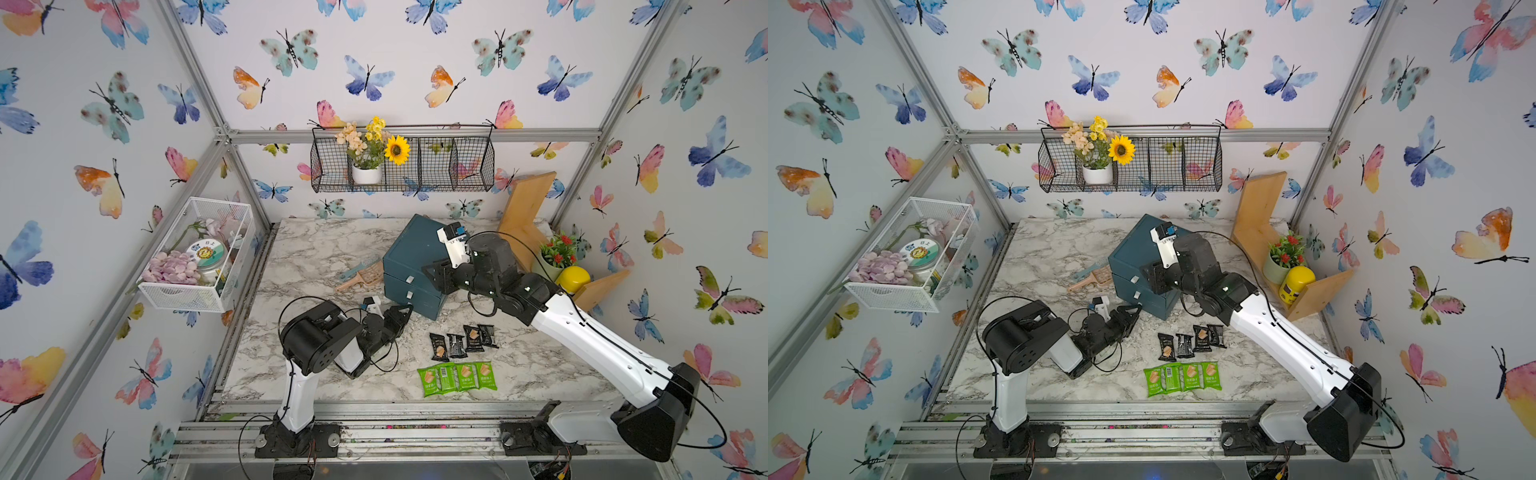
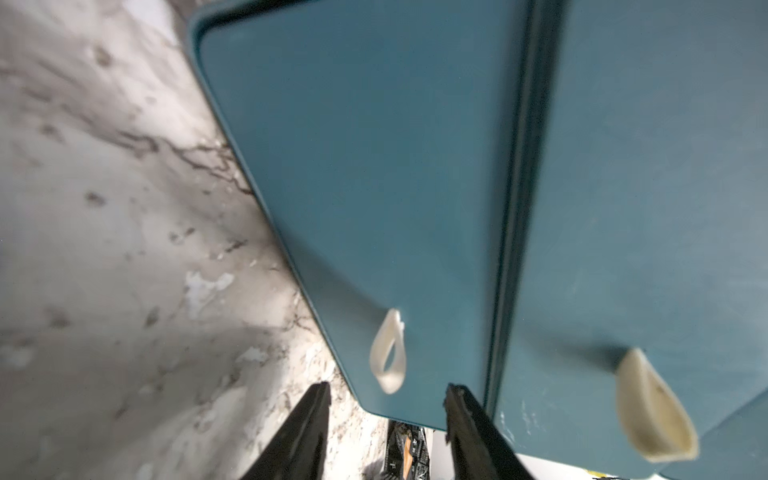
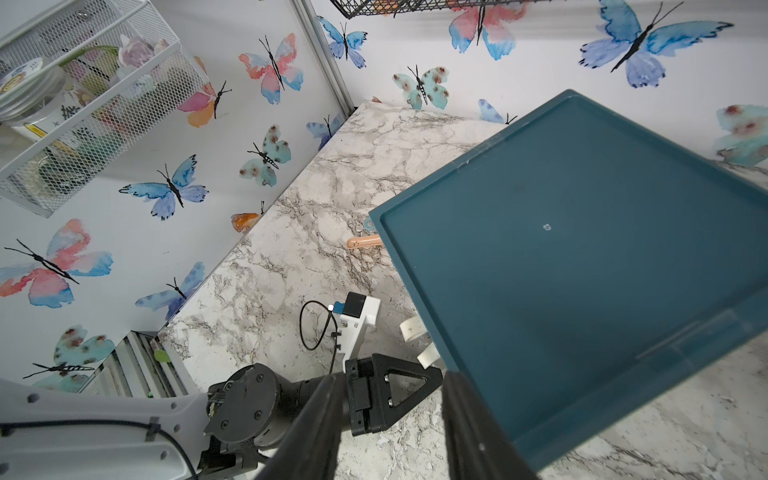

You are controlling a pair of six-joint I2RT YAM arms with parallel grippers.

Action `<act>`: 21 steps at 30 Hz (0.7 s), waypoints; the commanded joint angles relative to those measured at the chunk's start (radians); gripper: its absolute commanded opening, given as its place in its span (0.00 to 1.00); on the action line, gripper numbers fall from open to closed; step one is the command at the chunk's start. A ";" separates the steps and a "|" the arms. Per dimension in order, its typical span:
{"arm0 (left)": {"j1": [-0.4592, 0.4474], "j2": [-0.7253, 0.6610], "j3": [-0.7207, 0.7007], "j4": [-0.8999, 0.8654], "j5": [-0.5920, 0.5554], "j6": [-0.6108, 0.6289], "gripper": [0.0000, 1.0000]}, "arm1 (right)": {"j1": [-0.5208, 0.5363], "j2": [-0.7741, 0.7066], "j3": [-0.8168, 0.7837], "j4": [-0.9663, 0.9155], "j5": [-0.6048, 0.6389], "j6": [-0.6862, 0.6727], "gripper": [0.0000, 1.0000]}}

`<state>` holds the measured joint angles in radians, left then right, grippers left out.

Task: Take the cookies out of the drawer
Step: Open the drawer in the storage box.

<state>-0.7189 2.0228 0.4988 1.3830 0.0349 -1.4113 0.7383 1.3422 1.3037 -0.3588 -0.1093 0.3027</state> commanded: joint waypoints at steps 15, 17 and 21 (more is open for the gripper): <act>0.018 0.042 0.056 -0.015 -0.023 -0.003 0.26 | -0.001 -0.026 -0.009 -0.014 -0.043 0.004 0.42; 0.019 0.046 0.060 -0.016 -0.024 -0.006 0.23 | -0.001 -0.027 -0.009 -0.014 -0.047 0.004 0.42; 0.020 0.045 0.055 -0.010 -0.027 -0.005 0.14 | 0.006 -0.028 -0.007 -0.016 -0.058 0.003 0.41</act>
<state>-0.7059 2.0537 0.5499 1.3769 0.0319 -1.4227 0.7391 1.3422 1.3037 -0.3607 -0.1356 0.3031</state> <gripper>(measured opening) 0.153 0.413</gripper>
